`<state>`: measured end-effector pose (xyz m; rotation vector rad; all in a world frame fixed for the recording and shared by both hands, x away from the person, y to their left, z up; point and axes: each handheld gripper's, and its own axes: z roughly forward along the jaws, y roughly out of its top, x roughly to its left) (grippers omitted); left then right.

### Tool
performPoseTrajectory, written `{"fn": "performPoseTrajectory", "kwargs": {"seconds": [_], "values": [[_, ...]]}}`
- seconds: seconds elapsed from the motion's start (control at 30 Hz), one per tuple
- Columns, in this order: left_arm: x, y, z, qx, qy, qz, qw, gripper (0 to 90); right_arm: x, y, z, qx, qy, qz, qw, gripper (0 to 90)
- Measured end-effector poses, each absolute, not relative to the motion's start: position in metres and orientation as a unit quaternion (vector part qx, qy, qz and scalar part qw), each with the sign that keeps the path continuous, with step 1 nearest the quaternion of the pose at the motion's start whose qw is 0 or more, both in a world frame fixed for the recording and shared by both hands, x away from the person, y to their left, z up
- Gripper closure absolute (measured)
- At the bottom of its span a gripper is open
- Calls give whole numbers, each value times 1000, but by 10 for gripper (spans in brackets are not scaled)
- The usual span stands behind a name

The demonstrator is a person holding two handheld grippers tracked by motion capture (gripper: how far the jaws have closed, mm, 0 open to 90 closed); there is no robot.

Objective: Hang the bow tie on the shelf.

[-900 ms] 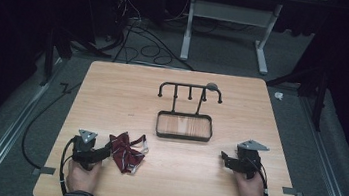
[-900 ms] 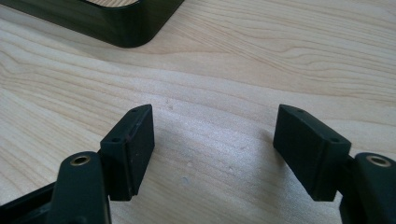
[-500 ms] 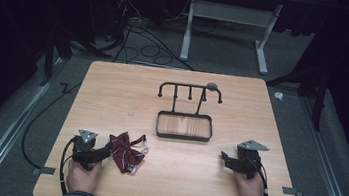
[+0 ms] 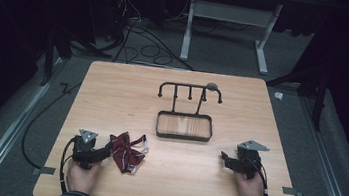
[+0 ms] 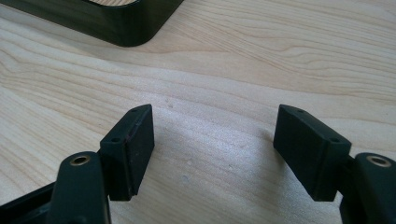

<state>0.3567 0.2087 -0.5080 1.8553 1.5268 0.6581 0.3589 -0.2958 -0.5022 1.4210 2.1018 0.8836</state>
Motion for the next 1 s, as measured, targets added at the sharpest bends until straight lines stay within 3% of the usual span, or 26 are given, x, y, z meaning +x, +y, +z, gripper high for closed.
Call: {"fn": "performPoseTrajectory", "kwargs": {"seconds": [0.57, 1.0], "values": [[346, 211, -490, 717, 555, 240, 347, 345, 358, -296, -502, 516, 761, 321, 225, 301], [350, 181, -467, 751, 490, 206, 391, 369, 358, -297, -502, 515, 762, 321, 226, 300]]}}
